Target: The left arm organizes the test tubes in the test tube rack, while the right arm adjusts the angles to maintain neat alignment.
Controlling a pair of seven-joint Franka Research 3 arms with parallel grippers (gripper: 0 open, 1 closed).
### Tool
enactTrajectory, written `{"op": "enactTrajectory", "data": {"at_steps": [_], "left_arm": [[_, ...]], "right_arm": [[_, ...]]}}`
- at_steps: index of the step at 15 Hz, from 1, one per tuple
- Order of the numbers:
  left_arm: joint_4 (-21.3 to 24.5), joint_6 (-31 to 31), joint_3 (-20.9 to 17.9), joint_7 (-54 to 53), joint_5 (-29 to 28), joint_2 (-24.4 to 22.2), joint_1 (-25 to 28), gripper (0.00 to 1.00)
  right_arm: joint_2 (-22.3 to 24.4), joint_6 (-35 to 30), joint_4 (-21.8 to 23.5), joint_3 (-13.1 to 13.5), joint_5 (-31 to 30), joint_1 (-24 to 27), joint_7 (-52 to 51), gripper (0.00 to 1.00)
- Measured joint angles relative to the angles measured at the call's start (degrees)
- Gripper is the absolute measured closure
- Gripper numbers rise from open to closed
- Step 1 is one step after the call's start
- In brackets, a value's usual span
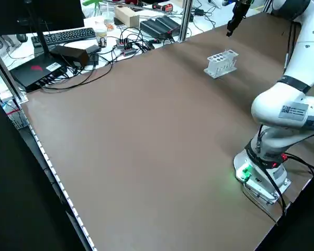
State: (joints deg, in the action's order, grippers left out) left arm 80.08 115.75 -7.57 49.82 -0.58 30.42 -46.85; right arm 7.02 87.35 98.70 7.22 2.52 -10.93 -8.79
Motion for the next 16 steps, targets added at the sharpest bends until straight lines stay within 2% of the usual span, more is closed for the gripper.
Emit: {"op": "enactTrajectory", "data": {"at_steps": [16], "left_arm": [[0.02,5.71,-1.04,-1.7,0.0,2.0,0.0,0.82]], "right_arm": [[0.0,0.0,0.0,0.0,0.0,0.0,0.0,0.0]]}}
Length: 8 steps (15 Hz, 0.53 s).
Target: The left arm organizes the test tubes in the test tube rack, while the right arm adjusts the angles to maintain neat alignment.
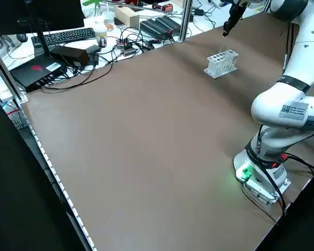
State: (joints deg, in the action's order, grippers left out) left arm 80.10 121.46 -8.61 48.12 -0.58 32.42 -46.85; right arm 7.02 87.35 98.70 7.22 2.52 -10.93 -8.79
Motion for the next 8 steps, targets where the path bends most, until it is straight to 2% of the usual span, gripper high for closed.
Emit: {"op": "enactTrajectory", "data": {"at_steps": [8], "left_arm": [[-0.03,0.17,0.0,-0.04,0.0,0.44,-0.22,0.82]], "right_arm": [[0.0,0.0,0.0,0.0,0.0,0.0,0.0,0.0]]}}
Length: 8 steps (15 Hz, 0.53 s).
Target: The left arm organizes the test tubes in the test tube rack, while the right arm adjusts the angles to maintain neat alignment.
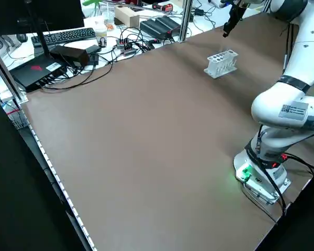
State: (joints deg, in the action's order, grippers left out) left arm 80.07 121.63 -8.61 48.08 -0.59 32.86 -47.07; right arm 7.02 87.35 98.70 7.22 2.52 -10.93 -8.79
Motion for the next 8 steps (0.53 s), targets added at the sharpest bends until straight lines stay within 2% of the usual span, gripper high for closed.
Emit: {"op": "enactTrajectory", "data": {"at_steps": [8], "left_arm": [[0.1,-0.99,0.01,-0.02,0.0,0.11,-0.39,0.82]], "right_arm": [[0.0,0.0,0.0,0.0,0.0,0.0,0.0,0.0]]}}
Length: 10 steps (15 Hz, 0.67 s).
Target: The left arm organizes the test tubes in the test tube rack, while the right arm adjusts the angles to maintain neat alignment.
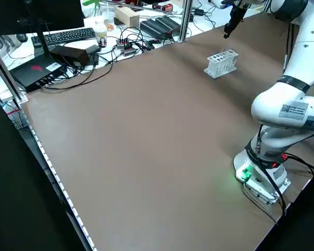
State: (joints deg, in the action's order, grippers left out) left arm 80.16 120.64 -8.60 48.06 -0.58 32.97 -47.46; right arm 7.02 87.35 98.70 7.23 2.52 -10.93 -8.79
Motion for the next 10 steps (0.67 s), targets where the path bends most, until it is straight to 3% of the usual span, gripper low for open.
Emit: {"op": "enactTrajectory", "data": {"at_steps": [10], "left_arm": [[0.02,-0.7,0.23,-0.23,0.0,0.51,-0.06,0.82]], "right_arm": [[0.0,0.0,0.0,0.0,0.0,0.0,0.0,0.0]]}}
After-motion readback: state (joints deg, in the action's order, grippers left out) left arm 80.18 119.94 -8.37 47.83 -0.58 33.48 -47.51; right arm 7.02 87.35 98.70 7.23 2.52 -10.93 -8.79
